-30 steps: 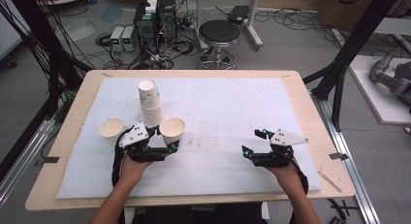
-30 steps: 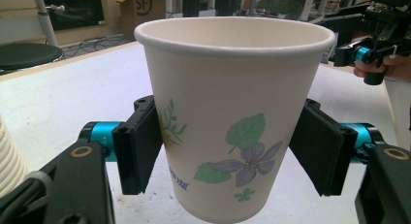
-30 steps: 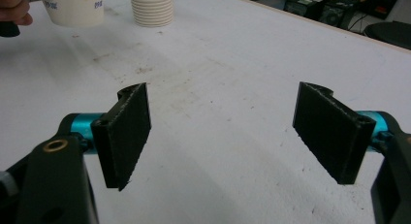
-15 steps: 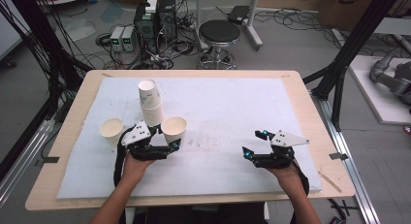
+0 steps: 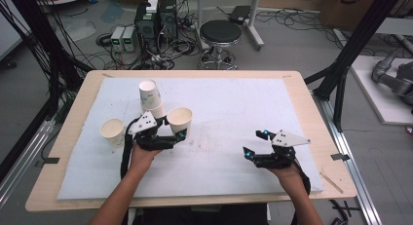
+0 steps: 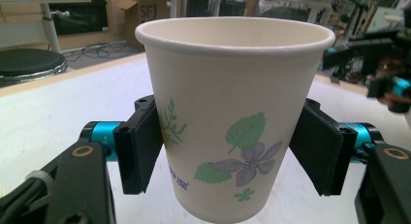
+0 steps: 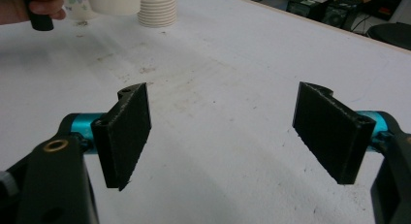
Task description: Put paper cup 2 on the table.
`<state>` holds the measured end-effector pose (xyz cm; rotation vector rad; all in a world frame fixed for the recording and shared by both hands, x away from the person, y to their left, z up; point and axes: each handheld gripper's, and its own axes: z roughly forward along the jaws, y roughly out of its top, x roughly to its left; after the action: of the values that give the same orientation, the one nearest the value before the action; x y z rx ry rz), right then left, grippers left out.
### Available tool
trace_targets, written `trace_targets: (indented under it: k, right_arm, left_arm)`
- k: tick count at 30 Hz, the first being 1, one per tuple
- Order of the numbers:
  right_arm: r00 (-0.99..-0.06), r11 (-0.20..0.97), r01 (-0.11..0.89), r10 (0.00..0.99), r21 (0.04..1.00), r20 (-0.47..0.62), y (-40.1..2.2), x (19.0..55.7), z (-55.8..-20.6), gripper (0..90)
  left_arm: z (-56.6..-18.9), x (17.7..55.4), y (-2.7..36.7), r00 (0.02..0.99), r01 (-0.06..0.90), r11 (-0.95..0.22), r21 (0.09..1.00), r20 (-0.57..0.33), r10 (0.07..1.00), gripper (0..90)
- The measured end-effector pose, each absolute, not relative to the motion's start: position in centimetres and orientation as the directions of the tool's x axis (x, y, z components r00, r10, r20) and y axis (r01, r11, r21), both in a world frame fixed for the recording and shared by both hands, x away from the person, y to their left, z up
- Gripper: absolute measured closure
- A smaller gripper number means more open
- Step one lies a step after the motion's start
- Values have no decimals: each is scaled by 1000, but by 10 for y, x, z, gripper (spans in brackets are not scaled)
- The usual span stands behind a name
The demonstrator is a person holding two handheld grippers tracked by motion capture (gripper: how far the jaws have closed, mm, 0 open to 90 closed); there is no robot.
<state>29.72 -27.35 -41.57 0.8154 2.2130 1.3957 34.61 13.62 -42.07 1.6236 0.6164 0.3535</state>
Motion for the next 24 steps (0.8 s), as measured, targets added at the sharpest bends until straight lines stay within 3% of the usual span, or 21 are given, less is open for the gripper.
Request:
trace_targets:
  k: [10,24]
  right_arm:
    - [-744,324,265,667,908,-21,-277,297,-415,220]
    - [-747,320,262,665,910,-19,-280,297,-414,220]
  left_arm:
    - [-413,384,104,819,195,-76,978,-119,562,310]
    - [-446,406,68,803,286,-201,937,-120,583,310]
